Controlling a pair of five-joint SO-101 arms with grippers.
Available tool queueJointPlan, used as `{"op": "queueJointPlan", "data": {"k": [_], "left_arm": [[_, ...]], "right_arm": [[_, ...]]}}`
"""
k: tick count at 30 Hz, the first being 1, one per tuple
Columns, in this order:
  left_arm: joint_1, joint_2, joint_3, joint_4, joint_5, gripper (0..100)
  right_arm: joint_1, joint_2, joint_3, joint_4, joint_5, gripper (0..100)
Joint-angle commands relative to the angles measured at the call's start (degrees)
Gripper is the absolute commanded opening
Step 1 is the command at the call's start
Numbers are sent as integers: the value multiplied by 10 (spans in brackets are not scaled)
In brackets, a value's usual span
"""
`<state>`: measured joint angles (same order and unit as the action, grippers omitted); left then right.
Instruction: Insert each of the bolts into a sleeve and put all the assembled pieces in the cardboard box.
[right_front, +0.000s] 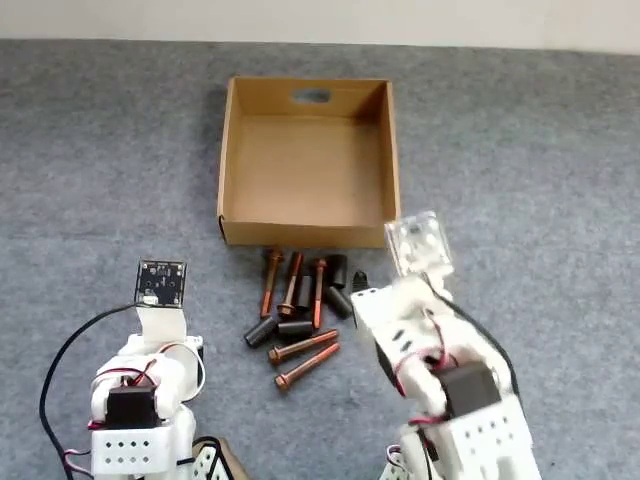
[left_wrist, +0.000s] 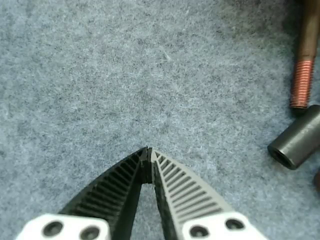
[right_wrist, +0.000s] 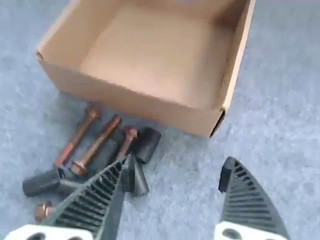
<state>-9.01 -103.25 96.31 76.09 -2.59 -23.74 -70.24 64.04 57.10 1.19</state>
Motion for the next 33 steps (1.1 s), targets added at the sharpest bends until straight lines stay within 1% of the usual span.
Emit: {"op": "queueJointPlan", "data": {"k": [1,6,8,11,13,15,19,21,25,33], "left_arm": [[-4,-7,8,3,4,7],[-4,-7,8,3,4,7],[-4,-7,8,3,4,7],[-4,-7,8,3,4,7],[-4,-7,8,3,4,7],[-4,-7,8,3,4,7],[-4,-7,8,3,4,7],[-4,-7,8,3,4,7],[-4,-7,8,3,4,7],[-4,-7,8,3,4,7]], "right_arm": [[4,84,-32,3,9,270],[4,202,-36,-6,9,259],[-2,244,-36,-9,10,217],[-32,293,-36,-9,10,132],[-53,314,-39,-20,17,108],[-66,333,-43,-39,39,111],[-65,368,-57,-73,83,121],[-65,393,-74,-74,105,154],[-65,455,-122,-73,127,245],[-66,598,-222,-74,154,238]]}}
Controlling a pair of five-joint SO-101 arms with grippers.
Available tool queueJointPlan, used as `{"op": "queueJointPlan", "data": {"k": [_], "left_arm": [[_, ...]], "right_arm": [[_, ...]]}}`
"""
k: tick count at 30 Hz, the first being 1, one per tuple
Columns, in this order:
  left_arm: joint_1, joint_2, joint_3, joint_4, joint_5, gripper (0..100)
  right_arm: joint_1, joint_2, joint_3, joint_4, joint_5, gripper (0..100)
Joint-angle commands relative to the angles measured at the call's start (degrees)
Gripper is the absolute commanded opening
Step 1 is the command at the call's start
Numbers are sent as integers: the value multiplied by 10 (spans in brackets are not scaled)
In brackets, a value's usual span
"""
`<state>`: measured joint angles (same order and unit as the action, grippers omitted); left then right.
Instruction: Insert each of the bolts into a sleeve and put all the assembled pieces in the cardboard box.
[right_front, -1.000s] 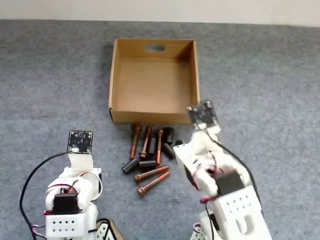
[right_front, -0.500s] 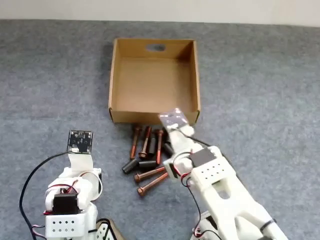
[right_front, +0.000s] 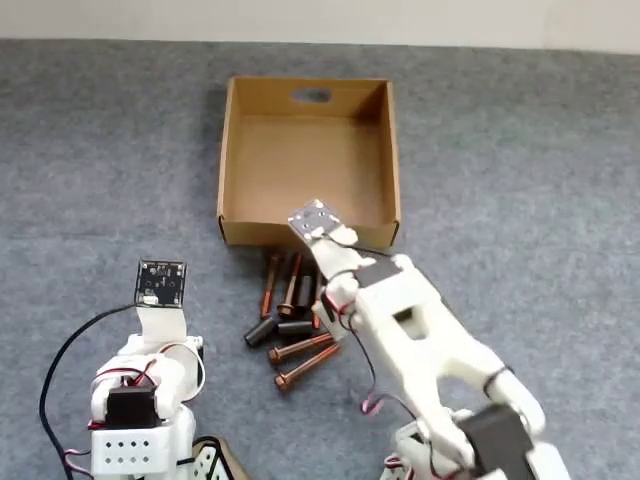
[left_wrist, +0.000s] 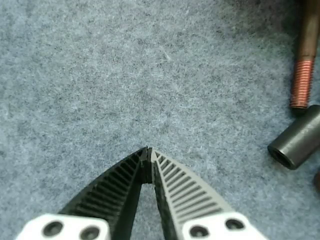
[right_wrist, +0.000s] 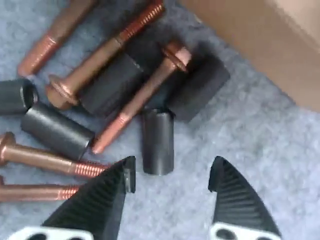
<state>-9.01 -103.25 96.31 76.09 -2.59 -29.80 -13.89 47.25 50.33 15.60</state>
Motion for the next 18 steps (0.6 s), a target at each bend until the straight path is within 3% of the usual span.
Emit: {"op": "queueJointPlan", "data": {"k": [1,8,12,18], "left_arm": [[-4,-7,8,3,4,7],[-4,-7,8,3,4,7],[-4,-7,8,3,4,7],[-4,-7,8,3,4,7]], "right_arm": [[-5,51,-68,-7,10,238],[-5,129,-113,-7,34,163],[-3,119,-109,-6,37,2],[64,-15,-108,72,-44,5]]}}
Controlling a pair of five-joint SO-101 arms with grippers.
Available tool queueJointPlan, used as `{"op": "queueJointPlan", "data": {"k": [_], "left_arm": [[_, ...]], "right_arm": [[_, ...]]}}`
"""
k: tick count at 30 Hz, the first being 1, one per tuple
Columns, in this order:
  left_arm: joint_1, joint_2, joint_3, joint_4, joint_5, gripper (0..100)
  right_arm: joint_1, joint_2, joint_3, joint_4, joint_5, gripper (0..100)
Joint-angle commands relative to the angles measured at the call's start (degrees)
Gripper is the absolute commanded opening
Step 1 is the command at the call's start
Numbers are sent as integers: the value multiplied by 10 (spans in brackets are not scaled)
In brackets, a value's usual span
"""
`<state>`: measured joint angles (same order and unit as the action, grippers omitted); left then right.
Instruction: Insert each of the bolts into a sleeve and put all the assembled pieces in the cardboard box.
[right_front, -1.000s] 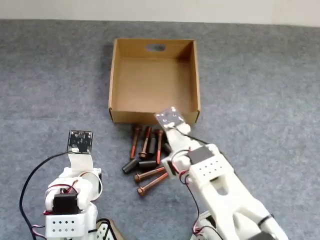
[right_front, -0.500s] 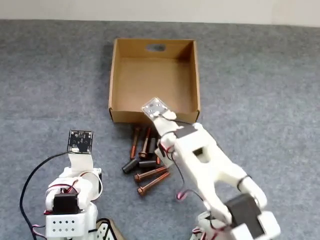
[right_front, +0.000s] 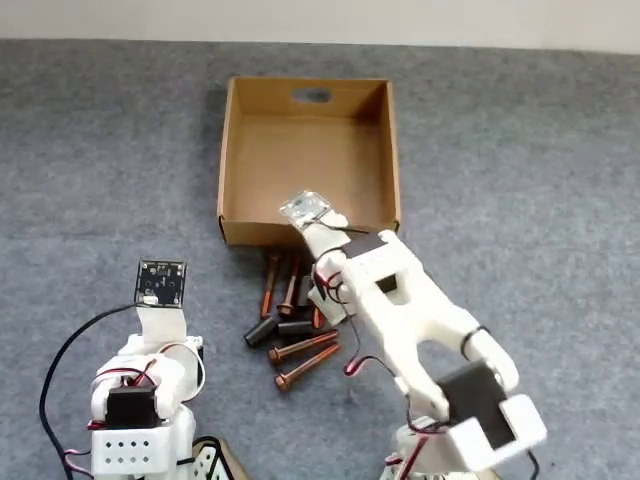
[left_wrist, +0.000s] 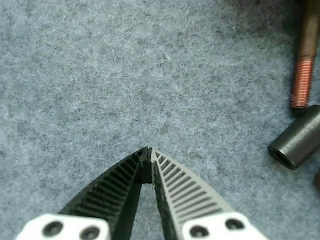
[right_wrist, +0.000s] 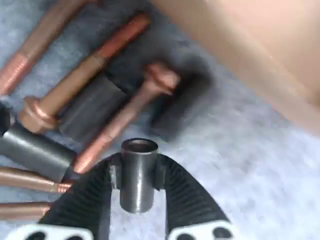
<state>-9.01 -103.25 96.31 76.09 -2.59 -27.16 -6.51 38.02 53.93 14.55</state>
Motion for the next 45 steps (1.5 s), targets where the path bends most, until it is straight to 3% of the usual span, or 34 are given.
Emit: {"op": "queueJointPlan", "data": {"k": [1,7,16,20,24,27,32,39,42,45], "left_arm": [[-4,-7,8,3,4,7],[-4,-7,8,3,4,7],[-4,-7,8,3,4,7],[-4,-7,8,3,4,7],[-4,-7,8,3,4,7],[-4,-7,8,3,4,7],[-4,-7,8,3,4,7],[-4,-7,8,3,4,7],[-4,-7,8,1,1,7],[-15,-8,-16,-87,-45,7]], "right_arm": [[51,-118,-12,55,-38,5],[123,-257,103,95,-35,5],[139,-279,312,-23,-35,27],[139,-279,316,-7,-35,155],[139,-279,315,-4,-35,176],[139,-279,315,-5,-35,142],[138,-281,314,-3,-12,3],[158,-312,241,53,2,5],[153,-371,192,93,-43,5],[145,-423,202,79,-56,5]]}}
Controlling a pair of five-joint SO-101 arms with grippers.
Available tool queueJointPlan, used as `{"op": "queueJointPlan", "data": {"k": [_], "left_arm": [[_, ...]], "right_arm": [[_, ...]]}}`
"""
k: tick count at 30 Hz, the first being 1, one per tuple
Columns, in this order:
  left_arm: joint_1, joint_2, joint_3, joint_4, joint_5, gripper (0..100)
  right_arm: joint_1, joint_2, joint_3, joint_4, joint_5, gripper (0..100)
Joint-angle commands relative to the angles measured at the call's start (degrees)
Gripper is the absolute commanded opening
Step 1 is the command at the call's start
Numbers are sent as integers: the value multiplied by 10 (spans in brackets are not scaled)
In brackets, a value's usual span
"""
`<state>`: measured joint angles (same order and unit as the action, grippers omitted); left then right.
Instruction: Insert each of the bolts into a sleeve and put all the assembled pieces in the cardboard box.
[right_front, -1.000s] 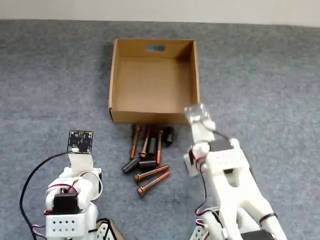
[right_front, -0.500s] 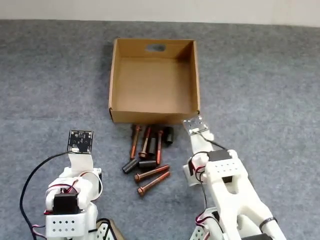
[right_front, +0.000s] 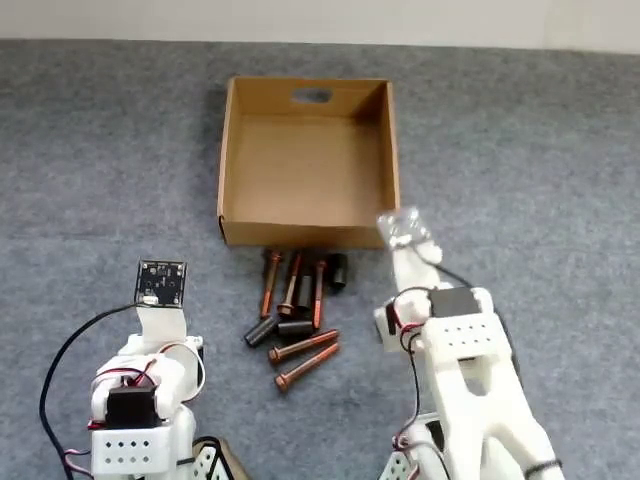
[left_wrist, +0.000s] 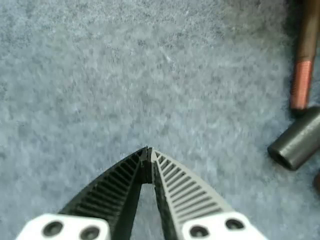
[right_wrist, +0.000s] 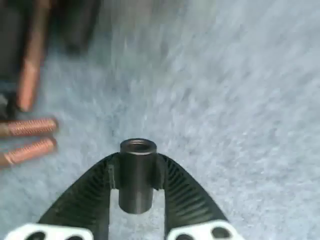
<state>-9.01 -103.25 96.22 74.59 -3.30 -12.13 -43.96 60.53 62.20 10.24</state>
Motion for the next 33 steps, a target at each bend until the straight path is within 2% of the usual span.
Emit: {"op": "queueJointPlan", "data": {"k": [1,5,7,10,13,15,19,23,27,29,33], "left_arm": [[-32,-7,-23,-105,-67,7],[-82,-7,-36,-205,-200,7],[-82,-7,-40,-226,-200,7],[-78,-7,-65,-208,-178,8],[-54,-7,-147,-162,-157,16],[-37,-6,-226,-120,-157,60],[11,43,-356,-52,-157,160],[78,214,-385,-8,-160,164],[190,389,-385,34,-156,167],[238,445,-383,33,-122,167],[291,500,-383,3,8,168]], "right_arm": [[-6,-63,-8,-22,-17,5],[-4,-116,86,-110,-18,5],[-4,-140,129,-144,-39,5],[-3,-175,175,-175,-68,5],[-3,-202,199,-182,-69,5],[-3,-215,207,-182,-69,5],[-3,-220,209,-180,-69,5],[-3,-220,209,-180,-69,5],[-3,-220,209,-180,-69,5],[-2,-220,209,-180,-69,5],[-2,-220,212,-180,-67,5]]}}
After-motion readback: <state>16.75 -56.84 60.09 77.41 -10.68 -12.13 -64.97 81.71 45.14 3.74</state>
